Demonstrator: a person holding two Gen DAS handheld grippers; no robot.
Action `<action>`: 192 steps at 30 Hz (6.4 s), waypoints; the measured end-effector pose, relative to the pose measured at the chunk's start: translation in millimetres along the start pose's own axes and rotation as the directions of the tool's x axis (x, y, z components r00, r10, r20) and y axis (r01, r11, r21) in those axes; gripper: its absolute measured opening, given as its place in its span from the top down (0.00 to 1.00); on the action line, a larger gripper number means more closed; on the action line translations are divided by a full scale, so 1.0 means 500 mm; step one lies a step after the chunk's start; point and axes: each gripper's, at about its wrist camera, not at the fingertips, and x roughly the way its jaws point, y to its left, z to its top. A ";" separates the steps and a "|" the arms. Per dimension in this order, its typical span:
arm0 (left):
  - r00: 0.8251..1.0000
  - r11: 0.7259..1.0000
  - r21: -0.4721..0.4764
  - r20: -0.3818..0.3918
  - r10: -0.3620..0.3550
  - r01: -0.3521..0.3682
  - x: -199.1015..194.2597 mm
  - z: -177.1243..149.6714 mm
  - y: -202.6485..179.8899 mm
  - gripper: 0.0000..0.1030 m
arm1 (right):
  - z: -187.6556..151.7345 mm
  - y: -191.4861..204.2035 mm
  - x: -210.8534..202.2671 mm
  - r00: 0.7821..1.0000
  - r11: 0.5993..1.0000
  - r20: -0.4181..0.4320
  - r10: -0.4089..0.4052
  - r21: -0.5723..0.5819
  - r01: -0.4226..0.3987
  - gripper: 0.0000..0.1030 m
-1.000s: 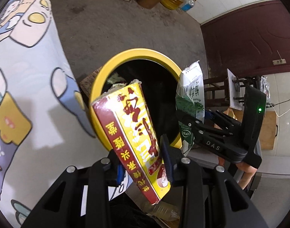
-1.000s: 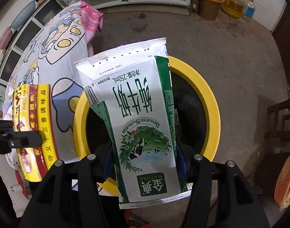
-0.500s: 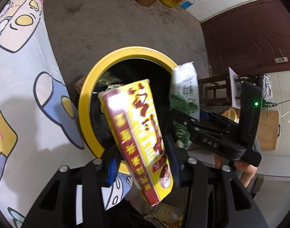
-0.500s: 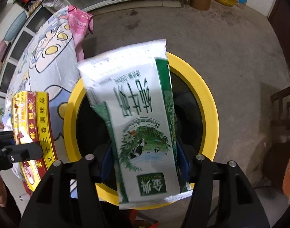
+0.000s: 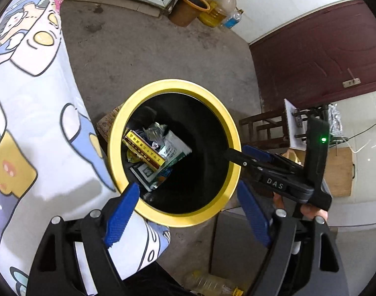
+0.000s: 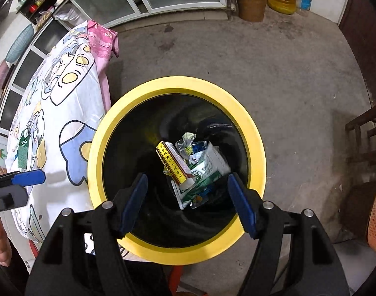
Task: Collect trash
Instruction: 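Open both grippers to drop the box and pouch into the bin, then grasp the white foam net with the left gripper while the right gripper grasps a green pouch, then carry the foam net and green pouch over the bin with both grippers, then open both grippers to drop the net and pouch into the bin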
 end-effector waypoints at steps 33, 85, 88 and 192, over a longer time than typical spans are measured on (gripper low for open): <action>0.802 0.830 -0.446 0.328 0.500 -0.335 -0.588 -0.361 0.629 0.14 | -0.043 0.641 0.056 0.978 0.872 -0.146 0.152 -0.447 -0.202 0.20; 0.808 0.635 -0.651 0.056 0.586 -0.415 -0.566 -0.264 0.993 0.27 | 0.048 1.111 0.343 0.907 0.810 -0.395 -0.148 -0.574 -0.118 0.47; 0.779 0.617 -0.646 0.055 0.625 -0.449 -0.574 -0.267 0.987 0.65 | 0.055 1.103 0.326 0.913 0.815 -0.392 -0.111 -0.562 -0.142 0.57; 0.952 0.928 0.238 0.178 0.248 -0.286 0.110 0.003 -0.031 0.76 | 0.034 0.026 -0.013 1.000 1.000 -0.024 -0.009 0.004 0.009 0.71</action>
